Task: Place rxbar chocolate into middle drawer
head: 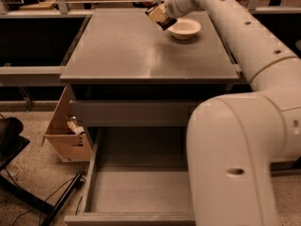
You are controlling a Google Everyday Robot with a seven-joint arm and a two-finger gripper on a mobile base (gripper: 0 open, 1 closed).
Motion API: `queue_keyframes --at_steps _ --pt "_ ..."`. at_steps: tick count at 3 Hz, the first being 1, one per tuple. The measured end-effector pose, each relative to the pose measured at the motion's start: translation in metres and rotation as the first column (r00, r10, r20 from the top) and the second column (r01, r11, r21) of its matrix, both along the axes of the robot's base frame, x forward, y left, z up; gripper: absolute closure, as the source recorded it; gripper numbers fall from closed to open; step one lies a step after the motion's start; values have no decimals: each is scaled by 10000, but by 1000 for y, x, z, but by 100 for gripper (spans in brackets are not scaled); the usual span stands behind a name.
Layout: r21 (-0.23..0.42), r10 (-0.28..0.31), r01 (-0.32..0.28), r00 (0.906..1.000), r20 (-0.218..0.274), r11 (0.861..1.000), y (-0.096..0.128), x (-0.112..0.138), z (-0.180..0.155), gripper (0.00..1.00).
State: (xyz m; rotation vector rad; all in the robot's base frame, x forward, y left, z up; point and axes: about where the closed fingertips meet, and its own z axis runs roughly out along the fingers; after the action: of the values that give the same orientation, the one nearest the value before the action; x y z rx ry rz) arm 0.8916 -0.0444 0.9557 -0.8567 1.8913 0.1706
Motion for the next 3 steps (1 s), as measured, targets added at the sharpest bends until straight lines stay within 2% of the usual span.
queue_keyframes --at_steps 1,2,3 --pt "266 -1171 1149 9879 1020 9930 -68 -43 67 100" --pt "1063 -2278 2107 9551 1896 9718 -135 -136 133 100" --pt "1110 -2597 2455 9556 1390 9630 -154 -191 102 100"
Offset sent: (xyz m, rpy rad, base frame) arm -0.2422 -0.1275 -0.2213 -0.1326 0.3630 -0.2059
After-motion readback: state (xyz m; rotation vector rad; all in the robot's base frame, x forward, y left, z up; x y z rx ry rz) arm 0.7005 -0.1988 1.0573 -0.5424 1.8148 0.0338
